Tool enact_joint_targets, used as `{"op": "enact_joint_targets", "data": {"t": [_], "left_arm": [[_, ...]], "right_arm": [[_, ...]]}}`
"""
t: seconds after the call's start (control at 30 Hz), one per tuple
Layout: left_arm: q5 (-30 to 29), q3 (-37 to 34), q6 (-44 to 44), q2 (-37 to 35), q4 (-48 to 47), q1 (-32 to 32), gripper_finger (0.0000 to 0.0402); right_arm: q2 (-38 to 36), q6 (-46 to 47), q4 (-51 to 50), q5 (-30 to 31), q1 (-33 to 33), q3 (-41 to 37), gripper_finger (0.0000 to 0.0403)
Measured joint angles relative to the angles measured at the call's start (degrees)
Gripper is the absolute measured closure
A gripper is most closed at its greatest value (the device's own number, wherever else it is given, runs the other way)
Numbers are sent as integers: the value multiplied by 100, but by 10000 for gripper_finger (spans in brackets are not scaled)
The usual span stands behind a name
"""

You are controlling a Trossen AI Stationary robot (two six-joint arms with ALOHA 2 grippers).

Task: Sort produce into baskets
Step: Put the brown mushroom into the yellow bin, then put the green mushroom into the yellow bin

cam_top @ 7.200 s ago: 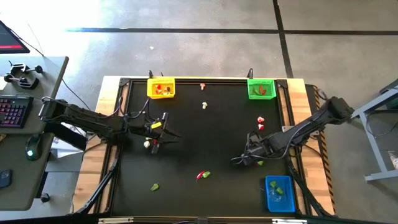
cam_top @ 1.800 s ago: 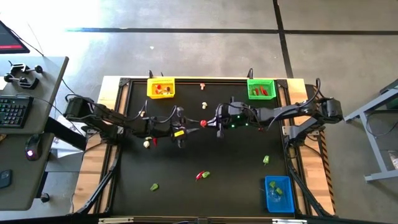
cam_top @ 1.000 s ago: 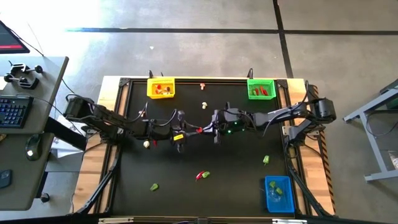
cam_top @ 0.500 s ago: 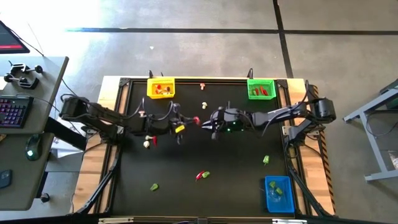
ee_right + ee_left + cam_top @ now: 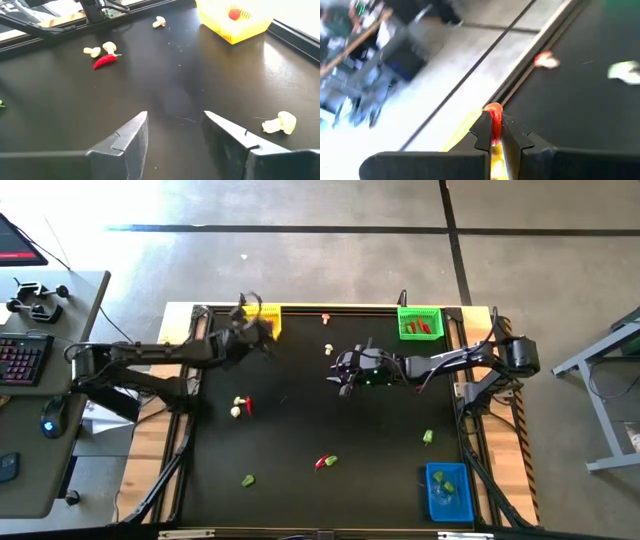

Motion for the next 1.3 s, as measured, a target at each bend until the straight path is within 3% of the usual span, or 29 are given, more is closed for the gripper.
{"op": "enact_joint_targets", "data": {"t": [0.13,0.3,0.4,0.47,0.67,0.87,1.07,1.3], "left_arm": [[820,2,-195,94,-65,1050,398],[2023,2,-1038,567,-67,2282,398],[2707,2,-1188,1017,87,2718,398],[2844,2,-1209,1323,345,2867,391],[2854,2,-1253,1985,954,2997,346],[2836,2,-1342,2045,1146,2997,295],[2866,2,-923,1659,1088,2909,271],[3619,2,-244,681,633,2120,289]], "right_arm": [[0,3,0,0,2,0,230],[0,26,14,0,2,0,233],[0,62,97,0,4,0,233],[0,62,131,0,4,0,233],[0,62,131,0,4,0,233],[0,62,132,-1,4,0,233],[-2,62,253,-68,7,0,233],[-2,60,251,-70,7,0,233]]}}
